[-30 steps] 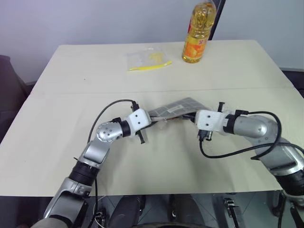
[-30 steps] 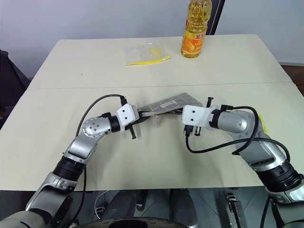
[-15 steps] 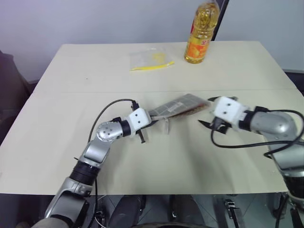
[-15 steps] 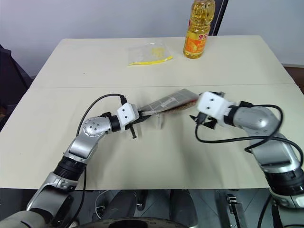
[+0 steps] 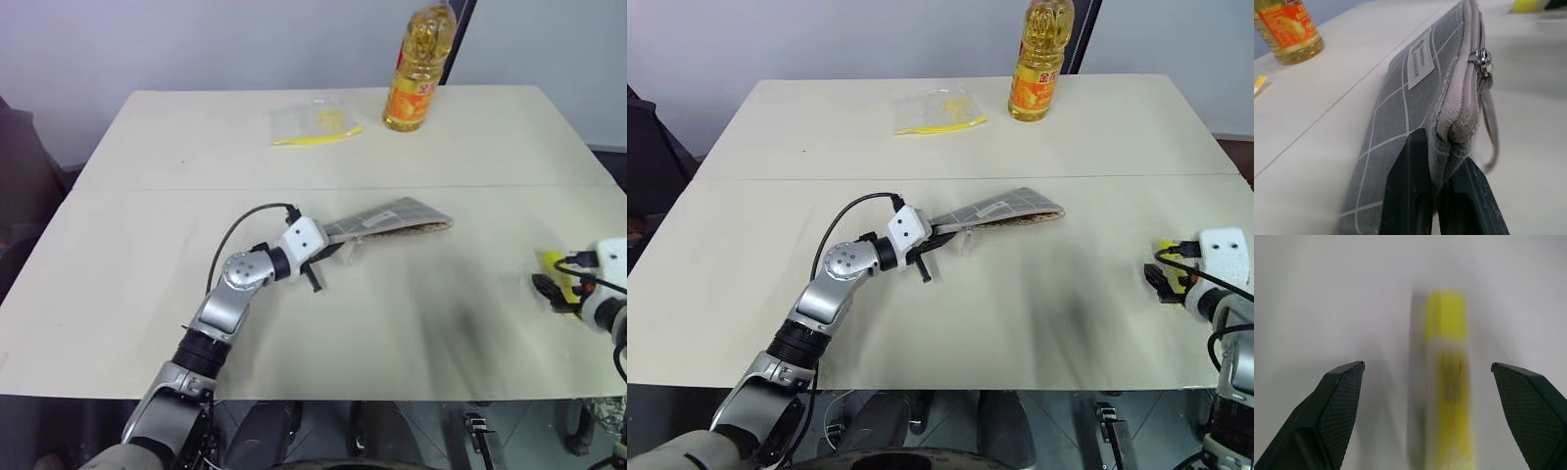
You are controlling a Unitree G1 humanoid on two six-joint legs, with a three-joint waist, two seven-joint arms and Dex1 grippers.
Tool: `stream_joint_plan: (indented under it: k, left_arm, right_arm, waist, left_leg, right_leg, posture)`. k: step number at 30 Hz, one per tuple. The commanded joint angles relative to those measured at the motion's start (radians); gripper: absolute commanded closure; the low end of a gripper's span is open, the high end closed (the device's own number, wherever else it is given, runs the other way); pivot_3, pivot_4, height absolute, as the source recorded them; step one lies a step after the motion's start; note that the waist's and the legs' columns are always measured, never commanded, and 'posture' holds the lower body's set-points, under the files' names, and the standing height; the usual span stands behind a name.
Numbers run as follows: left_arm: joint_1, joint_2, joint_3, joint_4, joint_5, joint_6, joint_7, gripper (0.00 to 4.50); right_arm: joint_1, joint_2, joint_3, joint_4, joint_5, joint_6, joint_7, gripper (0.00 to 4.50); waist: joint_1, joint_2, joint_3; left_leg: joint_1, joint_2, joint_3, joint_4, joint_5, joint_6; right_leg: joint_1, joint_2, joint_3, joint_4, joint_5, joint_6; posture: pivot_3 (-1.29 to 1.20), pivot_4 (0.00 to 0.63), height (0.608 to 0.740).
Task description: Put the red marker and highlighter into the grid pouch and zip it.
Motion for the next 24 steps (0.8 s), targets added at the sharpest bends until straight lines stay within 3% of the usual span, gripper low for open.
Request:
stream_joint_plan:
  k: [1,4,9,10,17,24]
  left_arm:
    - [-0.014,-0.006,-0.011,-0.011,-0.005,-0.019,-0.006,4.50]
    - [-0.016,-0.008,-0.013,-0.010,-0.007,-0.019,-0.007,4.50]
    - [-0.017,-0.004,-0.010,-0.006,-0.009,-0.021,-0.007,4.50]
    - [-0.016,-0.003,-0.008,-0.004,-0.009,-0.021,-0.006,4.50]
    - [-0.021,0.008,0.004,0.004,-0.009,-0.027,0.001,4.50]
    - [-0.022,0.015,0.009,0.001,-0.007,-0.031,0.016,4.50]
  right_arm:
    - [0.004,0.001,-0.048,-0.020,0.030,0.035,-0.033,0.20]
    - [-0.003,0.012,-0.073,-0.002,0.057,0.051,-0.052,1.00]
    - [-0.005,0.000,-0.051,-0.009,0.073,0.025,-0.069,3.37]
    - [-0.007,-0.007,-0.035,-0.026,0.079,0.008,-0.061,3.65]
    - [0.106,-0.194,0.244,-0.227,0.000,-0.356,0.125,3.63]
    - [0.086,-0.231,0.293,-0.317,0.065,-0.401,0.211,3.63]
  waist:
    - [0.001,0.000,0.000]
    - [0.001,0.000,0.000]
    - [0.001,0.000,0.000]
    - [0.001,0.000,0.000]
    - [-0.004,0.001,0.000]
    - [0.003,-0.001,0.001]
  left_leg:
    - [0.000,0.000,0.000,0.000,0.000,0.000]
    - [0.000,0.000,0.000,0.000,0.000,0.000]
    - [0.000,0.000,0.000,0.000,0.000,0.000]
    - [0.000,0.000,0.000,0.000,0.000,0.000]
    - [0.000,0.000,0.001,0.000,0.000,0.000]
    - [0.000,0.000,0.001,0.001,0.000,0.000]
  right_leg:
    - [0.000,0.000,0.000,0.000,0.000,0.000]
    - [0.000,0.000,0.000,0.000,0.000,0.000]
    - [0.001,0.000,0.000,0.000,0.000,0.000]
    - [0.001,0.000,0.000,0.000,0.000,0.000]
    - [0.000,0.000,0.000,0.000,0.000,0.000]
    - [0.001,0.000,0.000,-0.001,0.000,0.001]
  posture:
    - [0.00,0.150,0.740]
    - [0.00,0.150,0.740]
    - [0.00,0.150,0.740]
    - [0.00,0.150,0.740]
    - [0.00,0.150,0.740]
    - [0.00,0.150,0.740]
